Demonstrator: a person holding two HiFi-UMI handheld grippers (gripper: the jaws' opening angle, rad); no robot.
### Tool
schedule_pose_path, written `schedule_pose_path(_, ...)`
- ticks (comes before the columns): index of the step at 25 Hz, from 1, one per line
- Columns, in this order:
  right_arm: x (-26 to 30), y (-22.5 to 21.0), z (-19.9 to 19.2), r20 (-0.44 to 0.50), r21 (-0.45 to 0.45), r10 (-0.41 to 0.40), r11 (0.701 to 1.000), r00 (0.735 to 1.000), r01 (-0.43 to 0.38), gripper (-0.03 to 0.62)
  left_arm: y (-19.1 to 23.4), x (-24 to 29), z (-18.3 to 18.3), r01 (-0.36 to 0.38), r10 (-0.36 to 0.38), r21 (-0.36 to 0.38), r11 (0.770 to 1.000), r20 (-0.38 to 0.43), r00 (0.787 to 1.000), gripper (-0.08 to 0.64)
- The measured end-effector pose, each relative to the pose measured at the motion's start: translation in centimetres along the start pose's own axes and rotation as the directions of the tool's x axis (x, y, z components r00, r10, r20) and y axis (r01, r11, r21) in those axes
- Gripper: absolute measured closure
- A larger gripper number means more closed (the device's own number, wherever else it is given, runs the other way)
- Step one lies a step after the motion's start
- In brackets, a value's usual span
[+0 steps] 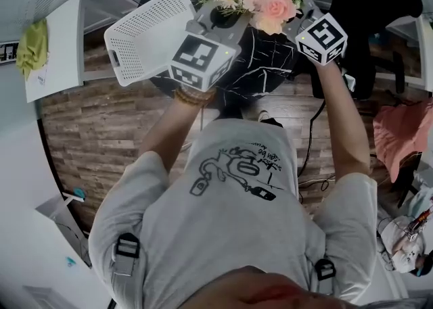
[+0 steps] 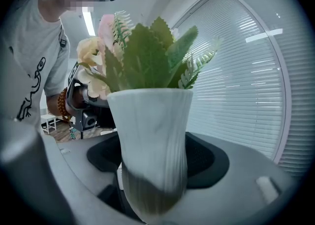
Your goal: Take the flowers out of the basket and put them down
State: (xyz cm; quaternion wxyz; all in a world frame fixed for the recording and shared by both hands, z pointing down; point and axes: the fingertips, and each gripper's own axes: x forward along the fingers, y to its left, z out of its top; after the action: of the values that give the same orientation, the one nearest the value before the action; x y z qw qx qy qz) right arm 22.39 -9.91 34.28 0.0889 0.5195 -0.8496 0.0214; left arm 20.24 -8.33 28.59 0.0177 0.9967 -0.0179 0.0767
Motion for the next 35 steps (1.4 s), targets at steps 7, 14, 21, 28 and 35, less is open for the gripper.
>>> schedule_pose_path(7, 0.7, 0.9, -2.0, 0.002, 0.015, 0.017, 1.000, 1.000, -0.017, 0.229, 0.0, -0.4, -2.1, -0.011, 0.010, -0.027, 1.000, -0.022, 1.000, 0.557)
schedule_pose_path(14, 1.8, 1.1, -5.2, 0.006, 0.033, 0.030, 0.999, 1.000, -0.030, 0.230, 0.6, 0.1, -5.6, -0.020, 0.015, -0.070, 0.997, -0.067, 0.998, 0.557)
schedule_pose_path(21, 2.5, 1.8, -8.9, -0.015, 0.054, 0.036, 0.998, 0.999, -0.035, 0.229, 0.8, 0.3, -9.2, -0.025, 0.013, -0.120, 0.992, -0.103, 0.995, 0.557)
schedule_pose_path(28, 3.3, 1.9, -12.6, -0.039, 0.087, 0.039, 0.996, 0.998, -0.036, 0.230, 1.2, 1.0, -12.8, -0.022, 0.003, -0.157, 0.987, -0.119, 0.993, 0.557)
schedule_pose_path(35, 3.7, 2.7, -15.9, -0.050, 0.084, 0.046, 0.996, 0.998, -0.042, 0.229, 0.9, 1.1, -16.3, -0.025, -0.001, -0.191, 0.981, -0.133, 0.991, 0.557)
